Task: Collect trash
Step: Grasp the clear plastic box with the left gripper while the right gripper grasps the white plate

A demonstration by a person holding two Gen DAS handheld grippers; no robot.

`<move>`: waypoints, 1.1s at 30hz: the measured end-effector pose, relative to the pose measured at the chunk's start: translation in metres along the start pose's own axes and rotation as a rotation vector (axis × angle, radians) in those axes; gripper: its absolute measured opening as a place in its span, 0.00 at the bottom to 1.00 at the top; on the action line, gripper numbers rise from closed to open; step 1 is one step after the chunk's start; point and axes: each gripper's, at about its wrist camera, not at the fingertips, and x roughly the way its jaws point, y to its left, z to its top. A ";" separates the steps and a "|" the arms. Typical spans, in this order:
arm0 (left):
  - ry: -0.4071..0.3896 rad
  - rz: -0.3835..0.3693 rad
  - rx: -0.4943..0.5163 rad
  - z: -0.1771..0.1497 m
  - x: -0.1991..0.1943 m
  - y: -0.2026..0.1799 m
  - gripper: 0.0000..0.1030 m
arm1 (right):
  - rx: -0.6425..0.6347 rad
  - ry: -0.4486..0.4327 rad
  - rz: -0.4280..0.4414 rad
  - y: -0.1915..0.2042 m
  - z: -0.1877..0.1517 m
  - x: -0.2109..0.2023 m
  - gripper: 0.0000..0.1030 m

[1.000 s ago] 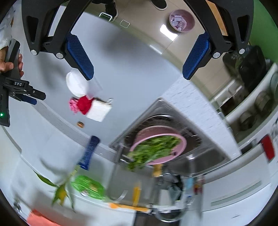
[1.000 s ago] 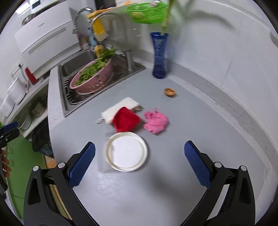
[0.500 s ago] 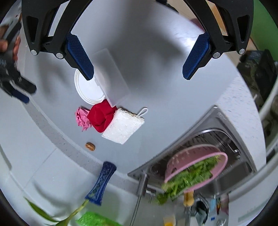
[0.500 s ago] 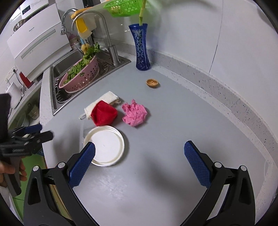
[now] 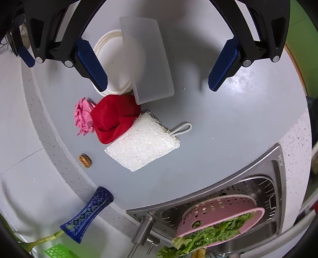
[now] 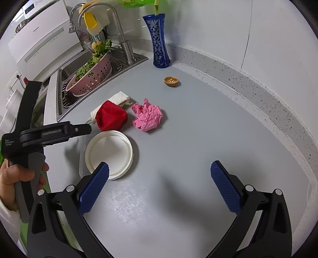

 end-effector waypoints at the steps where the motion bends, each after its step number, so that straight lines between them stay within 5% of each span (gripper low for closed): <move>1: 0.005 0.015 -0.004 0.000 0.003 0.001 0.79 | -0.001 0.000 0.002 0.000 0.000 0.000 0.97; 3: 0.024 0.026 -0.015 0.001 0.008 0.006 0.69 | 0.000 -0.003 0.007 -0.001 0.000 0.000 0.97; 14: 0.018 -0.011 0.045 0.002 -0.007 0.012 0.50 | -0.020 -0.003 0.033 0.012 0.005 0.007 0.97; 19: 0.022 -0.004 0.056 0.002 -0.010 0.020 0.13 | -0.033 0.001 0.041 0.022 0.008 0.010 0.97; 33: -0.030 -0.049 0.099 0.001 -0.042 0.039 0.06 | -0.114 0.070 0.061 0.064 0.012 0.044 0.97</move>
